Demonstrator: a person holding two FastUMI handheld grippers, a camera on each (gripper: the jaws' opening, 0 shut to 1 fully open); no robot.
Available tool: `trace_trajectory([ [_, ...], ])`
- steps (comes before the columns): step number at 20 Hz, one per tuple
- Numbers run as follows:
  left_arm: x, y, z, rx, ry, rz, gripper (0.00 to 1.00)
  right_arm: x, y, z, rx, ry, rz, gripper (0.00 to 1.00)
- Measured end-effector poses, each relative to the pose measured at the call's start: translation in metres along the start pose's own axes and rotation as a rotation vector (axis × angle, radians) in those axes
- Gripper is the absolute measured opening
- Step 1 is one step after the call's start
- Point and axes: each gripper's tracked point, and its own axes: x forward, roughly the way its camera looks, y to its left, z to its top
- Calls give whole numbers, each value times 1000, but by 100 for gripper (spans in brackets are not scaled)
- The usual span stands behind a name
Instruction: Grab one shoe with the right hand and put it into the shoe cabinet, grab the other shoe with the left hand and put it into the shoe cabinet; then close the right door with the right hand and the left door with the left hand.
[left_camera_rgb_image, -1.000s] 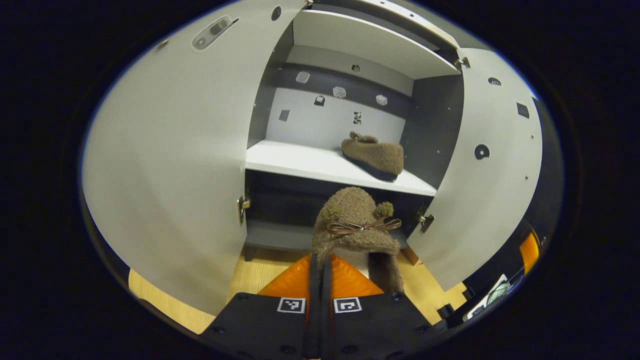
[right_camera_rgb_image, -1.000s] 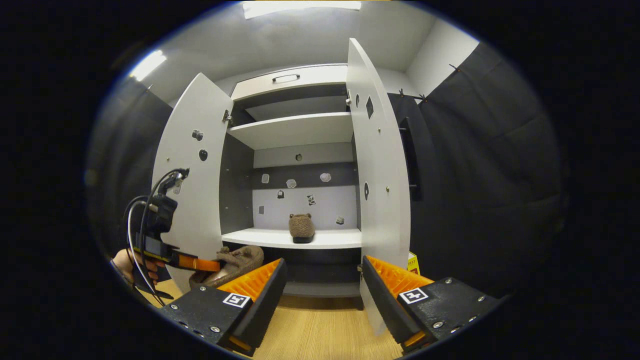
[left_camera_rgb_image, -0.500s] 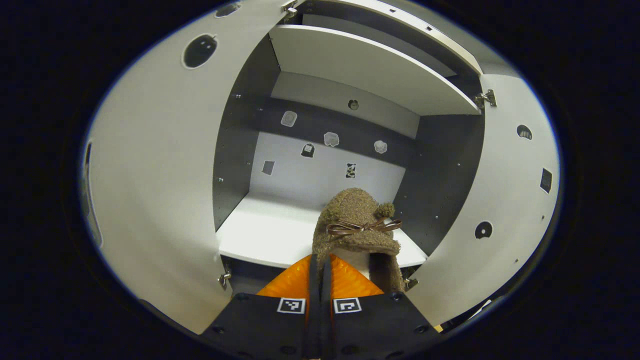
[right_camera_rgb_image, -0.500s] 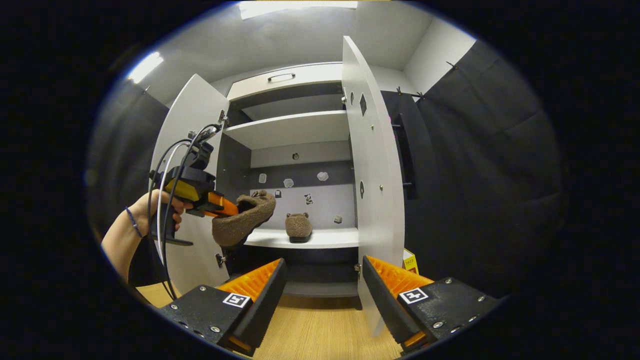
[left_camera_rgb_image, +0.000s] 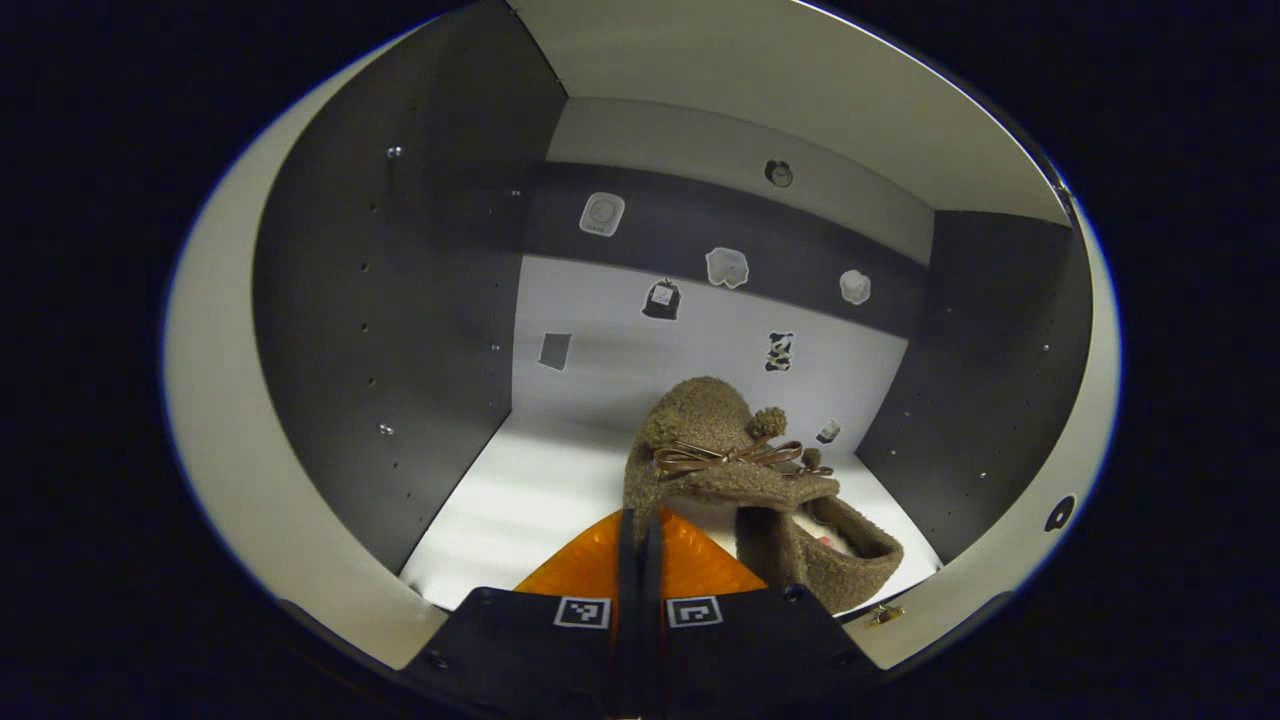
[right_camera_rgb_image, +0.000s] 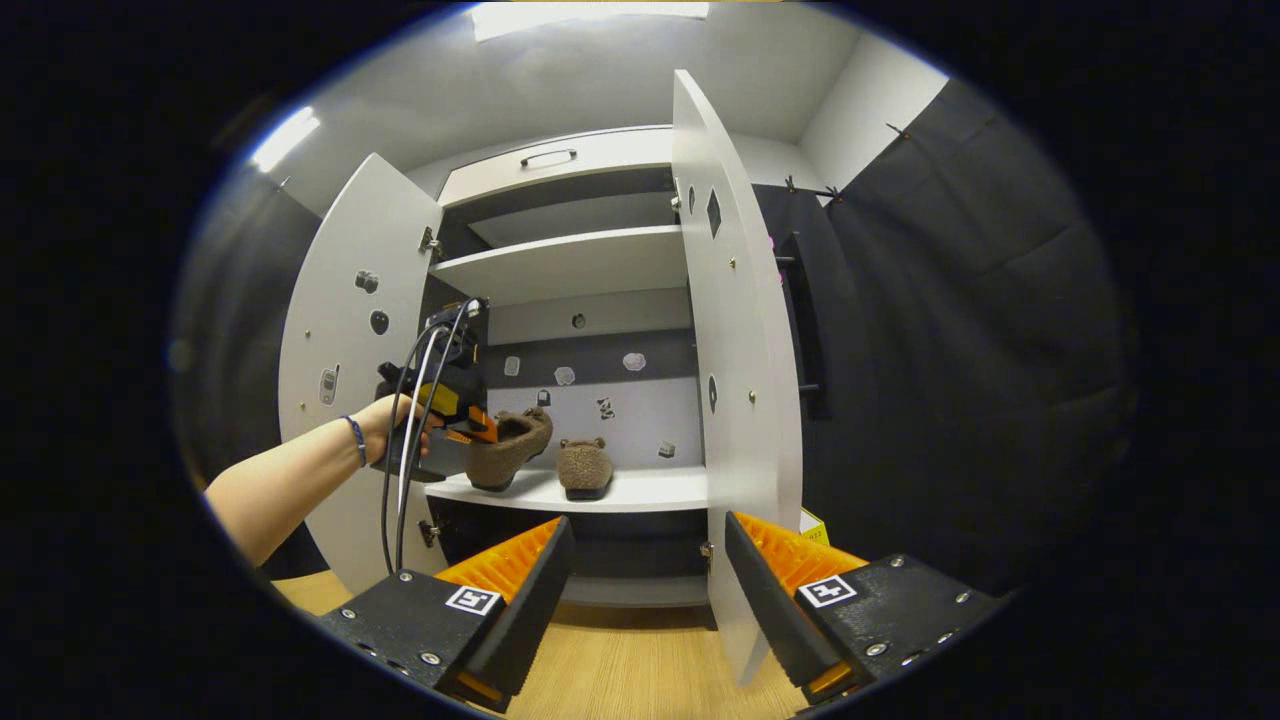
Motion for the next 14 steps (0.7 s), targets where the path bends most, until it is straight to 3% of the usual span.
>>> trace_trajectory([
  [5, 18, 11, -11, 2, 25, 23, 8, 5, 3, 1, 11, -8, 3, 92],
  [6, 16, 13, -8, 16, 13, 36, 18, 6, 5, -1, 12, -5, 3, 92],
  [8, 6, 9, 6, 18, -37, 28, 18, 6, 7, -5, 8, 9, 5, 93],
  [9, -6, 5, 13, 16, -61, 24, 27, 5, 6, -5, 7, 9, 1, 93],
  [11, -26, 1, 24, 31, -107, 30, 67, 2, 7, -2, 13, 2, -2, 93],
  [12, -38, -4, 30, 36, -136, 24, 76, 1, 8, 0, 16, -1, -1, 93],
  [13, -57, -10, 38, 41, -170, 12, 76, -2, 9, 2, 16, -4, 0, 93],
  [14, -75, -16, 46, 46, -212, -3, 82, -5, 9, 4, 13, -9, -2, 93],
])
